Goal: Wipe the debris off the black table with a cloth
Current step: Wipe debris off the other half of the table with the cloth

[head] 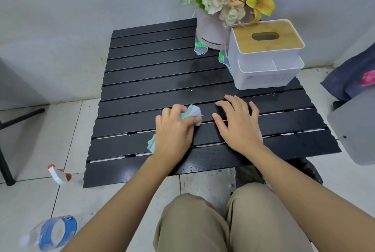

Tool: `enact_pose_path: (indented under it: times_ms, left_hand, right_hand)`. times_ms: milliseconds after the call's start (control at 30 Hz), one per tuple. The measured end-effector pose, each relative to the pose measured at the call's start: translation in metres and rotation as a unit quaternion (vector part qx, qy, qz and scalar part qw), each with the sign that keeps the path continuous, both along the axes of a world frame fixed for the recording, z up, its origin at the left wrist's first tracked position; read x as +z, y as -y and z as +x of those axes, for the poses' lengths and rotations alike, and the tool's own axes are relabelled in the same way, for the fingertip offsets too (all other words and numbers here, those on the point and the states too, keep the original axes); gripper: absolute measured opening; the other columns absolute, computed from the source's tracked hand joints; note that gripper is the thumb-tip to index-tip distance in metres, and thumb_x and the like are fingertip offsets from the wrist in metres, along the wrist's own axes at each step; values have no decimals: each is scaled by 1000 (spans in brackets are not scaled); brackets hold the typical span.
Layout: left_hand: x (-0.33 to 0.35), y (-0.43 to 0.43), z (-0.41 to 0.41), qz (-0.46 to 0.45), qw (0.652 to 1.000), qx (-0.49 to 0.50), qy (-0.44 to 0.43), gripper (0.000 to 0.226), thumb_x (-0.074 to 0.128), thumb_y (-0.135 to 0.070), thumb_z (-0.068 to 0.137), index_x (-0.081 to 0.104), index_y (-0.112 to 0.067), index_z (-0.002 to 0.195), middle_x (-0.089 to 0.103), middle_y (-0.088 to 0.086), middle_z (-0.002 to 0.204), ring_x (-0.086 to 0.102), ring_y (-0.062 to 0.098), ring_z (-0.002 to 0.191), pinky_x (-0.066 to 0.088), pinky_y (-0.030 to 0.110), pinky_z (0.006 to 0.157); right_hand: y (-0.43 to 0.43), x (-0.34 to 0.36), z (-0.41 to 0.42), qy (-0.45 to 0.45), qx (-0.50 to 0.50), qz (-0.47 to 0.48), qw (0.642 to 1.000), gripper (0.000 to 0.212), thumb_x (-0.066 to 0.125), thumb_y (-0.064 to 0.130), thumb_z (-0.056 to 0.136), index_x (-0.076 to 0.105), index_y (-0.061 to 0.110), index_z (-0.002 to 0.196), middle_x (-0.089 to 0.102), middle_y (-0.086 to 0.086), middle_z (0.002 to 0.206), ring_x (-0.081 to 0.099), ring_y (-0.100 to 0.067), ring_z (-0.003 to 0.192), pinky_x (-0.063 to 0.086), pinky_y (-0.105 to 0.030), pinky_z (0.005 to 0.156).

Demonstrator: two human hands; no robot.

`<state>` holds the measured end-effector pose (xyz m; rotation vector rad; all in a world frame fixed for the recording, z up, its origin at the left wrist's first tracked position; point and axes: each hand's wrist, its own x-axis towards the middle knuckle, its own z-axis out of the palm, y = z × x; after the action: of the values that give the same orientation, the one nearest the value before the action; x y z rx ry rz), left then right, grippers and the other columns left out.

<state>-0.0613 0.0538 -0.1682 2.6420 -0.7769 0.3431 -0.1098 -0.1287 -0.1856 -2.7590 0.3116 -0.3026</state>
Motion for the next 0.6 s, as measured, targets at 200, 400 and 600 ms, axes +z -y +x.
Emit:
enact_pose_path:
  times_ms: [200, 400, 600]
  left_hand:
    - [-2, -55, 2, -49, 982, 173, -65, 17, 64, -29, 89, 72, -36, 101, 56, 1, 108, 50, 31, 90, 38, 38, 78]
    - [-3, -41, -7, -72, 965, 245, -63, 21, 67, -19, 86, 74, -30, 102, 56, 6, 113, 49, 33, 95, 36, 42, 80]
    - [-6, -22, -13, -93, 955, 275, -56, 23, 66, -13, 86, 75, -29, 100, 56, 8, 113, 49, 36, 93, 36, 43, 81]
  right_hand:
    - [68, 21, -30, 133, -250, 102, 953, 20, 55, 21, 92, 63, 19, 110, 63, -1, 117, 50, -26, 116, 28, -40, 101]
    - [141, 20, -35, -124, -410, 119, 896, 50, 36, 41, 100, 44, 7, 136, 51, -19, 137, 41, -38, 128, 21, -51, 106]
    - [132, 11, -36, -74, -381, 70, 919, 47, 28, 36, 102, 53, 0, 119, 61, -23, 121, 53, -40, 112, 33, -46, 93]
